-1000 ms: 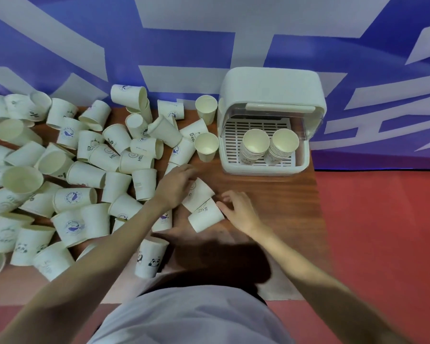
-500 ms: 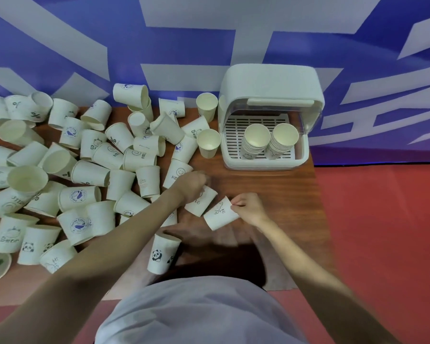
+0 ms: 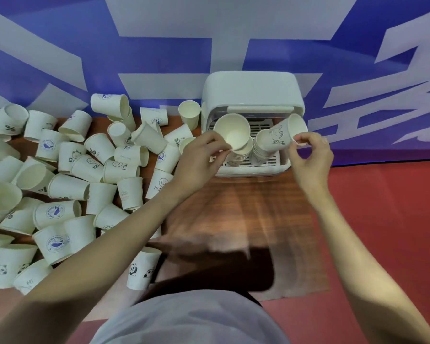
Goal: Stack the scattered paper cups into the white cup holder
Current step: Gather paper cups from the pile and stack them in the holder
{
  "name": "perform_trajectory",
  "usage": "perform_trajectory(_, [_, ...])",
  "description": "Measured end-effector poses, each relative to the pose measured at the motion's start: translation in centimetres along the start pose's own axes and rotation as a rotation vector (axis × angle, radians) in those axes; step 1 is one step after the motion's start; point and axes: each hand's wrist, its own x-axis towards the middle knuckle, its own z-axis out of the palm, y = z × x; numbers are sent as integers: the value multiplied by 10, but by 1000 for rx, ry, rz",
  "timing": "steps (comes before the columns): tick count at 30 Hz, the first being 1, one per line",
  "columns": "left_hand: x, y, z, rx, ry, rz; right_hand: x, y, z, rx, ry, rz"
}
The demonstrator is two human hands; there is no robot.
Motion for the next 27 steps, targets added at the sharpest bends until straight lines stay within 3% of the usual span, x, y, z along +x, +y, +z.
perform_trajectory(2, [13, 1, 12, 34, 28, 39, 7, 6, 7, -88, 12, -118])
perform_trajectory(7, [30, -7, 40, 177, -93, 61, 8, 28, 28, -225, -34, -309])
perform_trajectory(21, [29, -34, 72, 350, -363, -40, 15, 66, 55, -299, -219, -298])
perform_trajectory(27, [19, -34, 63, 276, -283, -94, 5, 56, 56, -234, -252, -211])
